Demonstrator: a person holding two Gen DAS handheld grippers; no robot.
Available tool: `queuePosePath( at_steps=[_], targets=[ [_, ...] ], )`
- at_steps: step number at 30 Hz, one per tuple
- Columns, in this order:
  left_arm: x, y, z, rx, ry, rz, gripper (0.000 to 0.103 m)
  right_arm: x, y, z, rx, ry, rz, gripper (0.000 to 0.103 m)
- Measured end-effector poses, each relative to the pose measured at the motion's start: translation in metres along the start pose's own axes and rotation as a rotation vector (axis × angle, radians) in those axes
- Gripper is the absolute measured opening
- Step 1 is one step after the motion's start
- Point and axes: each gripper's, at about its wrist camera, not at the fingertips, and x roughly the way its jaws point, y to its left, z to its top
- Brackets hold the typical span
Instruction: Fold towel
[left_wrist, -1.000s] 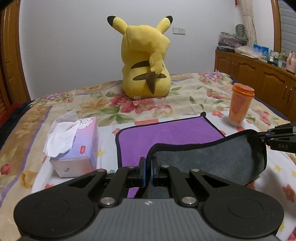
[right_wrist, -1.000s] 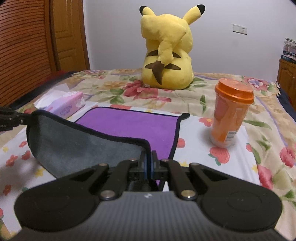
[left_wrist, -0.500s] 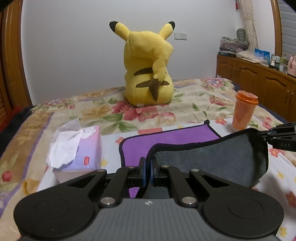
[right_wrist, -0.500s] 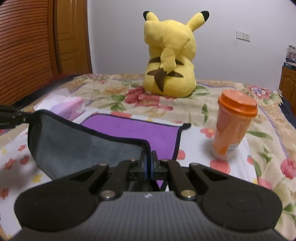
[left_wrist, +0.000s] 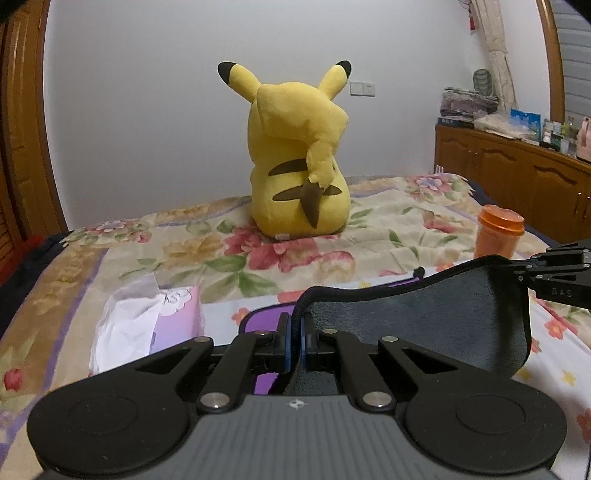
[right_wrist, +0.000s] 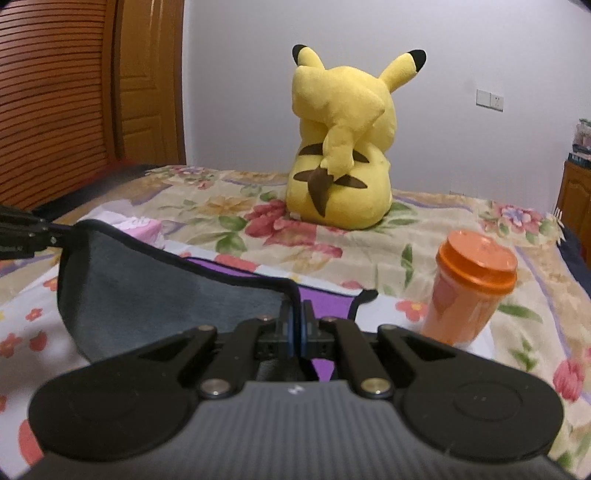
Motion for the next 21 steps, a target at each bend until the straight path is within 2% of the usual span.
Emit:
queuePosePath(
  at_steps=[11,21],
  targets=[
    [0.021,-0.002,0.023,0.006,-0.021,0.029,0.007,0.035,-0.009,0.018,0.005,-0.011,-0.036,0.004],
    [0.068,0.010,0.031,-0.018,-0.014,0.087,0.007,0.064,-0.015,0.023,-0.046,0.000,-0.061,0.004]
  ],
)
